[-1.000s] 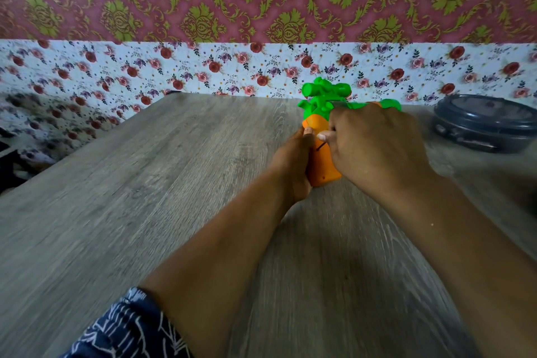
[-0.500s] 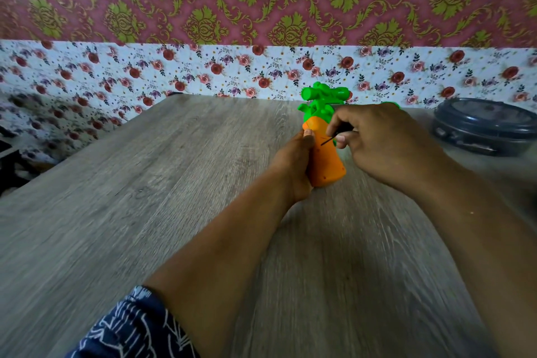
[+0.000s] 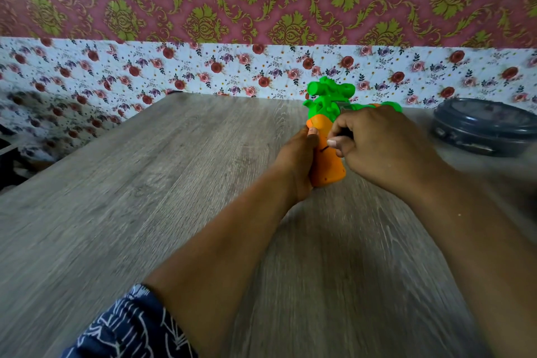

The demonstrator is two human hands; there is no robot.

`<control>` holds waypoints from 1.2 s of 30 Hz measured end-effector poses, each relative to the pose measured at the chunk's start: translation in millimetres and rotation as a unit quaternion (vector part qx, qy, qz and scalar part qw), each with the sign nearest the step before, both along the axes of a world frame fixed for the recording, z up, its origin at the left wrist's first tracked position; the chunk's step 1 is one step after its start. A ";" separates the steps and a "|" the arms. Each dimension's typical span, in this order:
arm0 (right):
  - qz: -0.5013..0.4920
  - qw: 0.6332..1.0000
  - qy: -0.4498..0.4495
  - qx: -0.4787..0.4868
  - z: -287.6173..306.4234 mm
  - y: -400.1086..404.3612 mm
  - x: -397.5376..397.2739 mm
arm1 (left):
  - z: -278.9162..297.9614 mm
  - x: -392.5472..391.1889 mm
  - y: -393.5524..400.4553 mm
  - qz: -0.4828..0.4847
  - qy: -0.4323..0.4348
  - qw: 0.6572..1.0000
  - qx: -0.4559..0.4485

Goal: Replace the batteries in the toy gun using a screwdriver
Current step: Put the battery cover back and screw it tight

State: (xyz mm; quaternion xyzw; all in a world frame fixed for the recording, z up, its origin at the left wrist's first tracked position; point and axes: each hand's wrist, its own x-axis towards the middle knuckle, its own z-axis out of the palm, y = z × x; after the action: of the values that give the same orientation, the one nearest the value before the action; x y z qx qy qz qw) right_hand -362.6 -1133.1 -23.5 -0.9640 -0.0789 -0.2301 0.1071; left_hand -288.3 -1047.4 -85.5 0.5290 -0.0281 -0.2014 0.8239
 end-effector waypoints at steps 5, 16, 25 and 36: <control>-0.042 0.999 -0.020 0.014 -1.9 1.0 2.1 | -2.7 2.0 -4.7 0.028 -0.009 0.999 0.027; -0.068 0.995 -0.037 -0.070 -4.1 7.7 1.0 | -7.3 3.6 -2.2 0.012 -0.033 0.999 0.023; -0.013 0.992 -0.066 -0.108 -1.9 0.6 0.3 | -1.7 -0.3 -2.2 0.008 -0.017 1.000 0.013; -0.073 0.989 -0.079 -0.099 -6.8 12.1 -1.2 | -2.9 1.0 -2.1 0.034 -0.013 0.998 0.046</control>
State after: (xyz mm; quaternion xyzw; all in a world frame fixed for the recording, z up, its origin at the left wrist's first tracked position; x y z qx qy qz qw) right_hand -363.7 -1121.0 -30.3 -0.9520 -0.0393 -0.3034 -0.0126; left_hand -287.3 -1049.5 -88.4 0.5698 -0.0114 -0.1670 0.8045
